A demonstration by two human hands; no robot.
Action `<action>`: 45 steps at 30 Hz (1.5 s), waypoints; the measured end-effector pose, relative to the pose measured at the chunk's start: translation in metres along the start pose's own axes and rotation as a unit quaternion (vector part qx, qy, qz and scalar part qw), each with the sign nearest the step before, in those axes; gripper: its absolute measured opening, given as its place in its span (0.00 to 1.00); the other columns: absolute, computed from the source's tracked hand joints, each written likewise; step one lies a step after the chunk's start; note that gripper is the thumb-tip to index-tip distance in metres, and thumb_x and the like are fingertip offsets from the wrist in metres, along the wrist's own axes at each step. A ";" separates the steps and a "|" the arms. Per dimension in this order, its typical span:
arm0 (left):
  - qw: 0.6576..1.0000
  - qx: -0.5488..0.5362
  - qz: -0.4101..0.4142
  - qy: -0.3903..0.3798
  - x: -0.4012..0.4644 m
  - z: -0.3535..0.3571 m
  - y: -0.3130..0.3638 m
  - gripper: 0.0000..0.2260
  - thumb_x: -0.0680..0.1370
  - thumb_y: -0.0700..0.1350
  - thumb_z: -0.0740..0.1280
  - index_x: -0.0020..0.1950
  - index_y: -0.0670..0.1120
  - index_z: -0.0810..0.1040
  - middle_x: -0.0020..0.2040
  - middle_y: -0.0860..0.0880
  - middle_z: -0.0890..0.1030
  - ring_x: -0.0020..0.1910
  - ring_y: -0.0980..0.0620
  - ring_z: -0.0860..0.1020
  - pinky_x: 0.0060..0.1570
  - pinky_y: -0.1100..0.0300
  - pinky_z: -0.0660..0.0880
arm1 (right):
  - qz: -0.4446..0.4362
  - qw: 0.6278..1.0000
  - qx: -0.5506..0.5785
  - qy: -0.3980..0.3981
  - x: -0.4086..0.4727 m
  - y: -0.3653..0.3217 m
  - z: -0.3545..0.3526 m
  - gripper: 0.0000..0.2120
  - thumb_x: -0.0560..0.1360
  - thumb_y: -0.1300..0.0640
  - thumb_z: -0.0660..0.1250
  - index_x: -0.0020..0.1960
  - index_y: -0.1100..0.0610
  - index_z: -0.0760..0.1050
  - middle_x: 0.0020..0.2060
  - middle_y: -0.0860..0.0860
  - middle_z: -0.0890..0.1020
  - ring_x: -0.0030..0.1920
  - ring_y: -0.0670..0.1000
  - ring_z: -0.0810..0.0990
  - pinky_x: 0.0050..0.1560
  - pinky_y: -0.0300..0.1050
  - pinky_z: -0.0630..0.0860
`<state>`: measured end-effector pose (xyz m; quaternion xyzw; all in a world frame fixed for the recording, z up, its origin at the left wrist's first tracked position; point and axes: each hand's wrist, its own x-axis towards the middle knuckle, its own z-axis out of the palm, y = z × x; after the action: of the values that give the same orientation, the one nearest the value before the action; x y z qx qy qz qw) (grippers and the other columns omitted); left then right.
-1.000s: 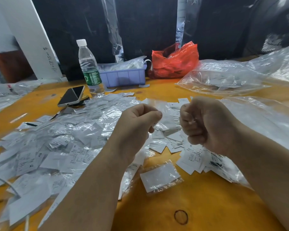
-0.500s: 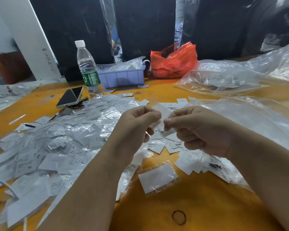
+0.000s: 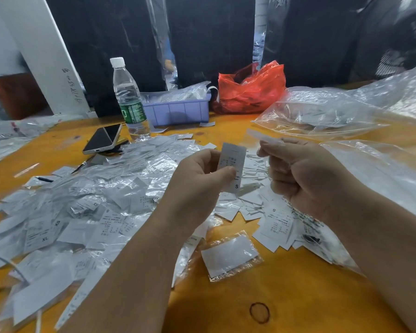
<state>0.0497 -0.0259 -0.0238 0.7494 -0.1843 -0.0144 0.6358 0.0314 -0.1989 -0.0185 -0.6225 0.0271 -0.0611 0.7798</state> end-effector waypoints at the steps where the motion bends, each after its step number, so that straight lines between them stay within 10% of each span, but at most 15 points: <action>1: 1.000 0.002 0.003 -0.006 0.000 0.000 0.000 0.07 0.78 0.36 0.66 0.49 0.47 0.80 0.41 0.51 0.82 0.30 0.65 0.77 0.29 0.74 0.69 | 0.003 1.000 0.000 -0.002 0.000 0.000 0.000 0.09 0.78 0.59 0.65 0.39 0.60 0.75 0.27 0.51 0.57 0.26 0.48 0.52 0.21 0.36 0.54; 15: 0.995 0.088 -0.049 -0.007 0.000 0.002 0.001 0.11 0.74 0.49 0.63 0.35 0.44 0.77 0.33 0.49 0.71 0.32 0.53 0.68 0.35 0.56 0.64 | 0.072 0.995 -0.020 -0.068 -0.004 0.002 0.003 0.04 0.77 0.61 0.64 0.45 0.61 0.76 0.25 0.49 0.64 0.25 0.45 0.56 0.20 0.36 0.53; 30: 0.992 0.096 -0.049 -0.067 0.001 0.004 -0.001 0.09 0.70 0.51 0.64 0.33 0.49 0.79 0.32 0.52 0.75 0.26 0.62 0.69 0.31 0.64 0.66 | 0.130 0.988 0.018 -0.075 -0.002 0.007 0.003 0.11 0.74 0.56 0.67 0.33 0.56 0.73 0.25 0.47 0.61 0.22 0.44 0.54 0.19 0.35 0.52; 39: 0.985 0.158 -0.004 0.074 0.005 -0.005 -0.012 0.11 0.79 0.41 0.60 0.54 0.57 0.75 0.25 0.55 0.72 0.20 0.59 0.65 0.21 0.65 0.63 | 0.139 0.985 0.007 -0.104 -0.002 0.004 0.001 0.08 0.66 0.57 0.66 0.34 0.55 0.67 0.29 0.50 0.69 0.22 0.44 0.55 0.20 0.35 0.51; 45: 0.996 0.092 0.002 0.011 0.001 -0.001 -0.001 0.12 0.79 0.48 0.61 0.41 0.50 0.82 0.28 0.61 0.78 0.27 0.65 0.73 0.32 0.65 0.69 | 0.196 0.959 -0.029 -0.204 -0.004 0.003 -0.002 0.10 0.65 0.57 0.66 0.32 0.56 0.66 0.22 0.47 0.69 0.21 0.44 0.57 0.20 0.33 0.52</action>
<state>0.0511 -0.0247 -0.0242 0.8045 -0.1797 0.0120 0.5660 0.0272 -0.1998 -0.0217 -0.6267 -0.0090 0.2216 0.7471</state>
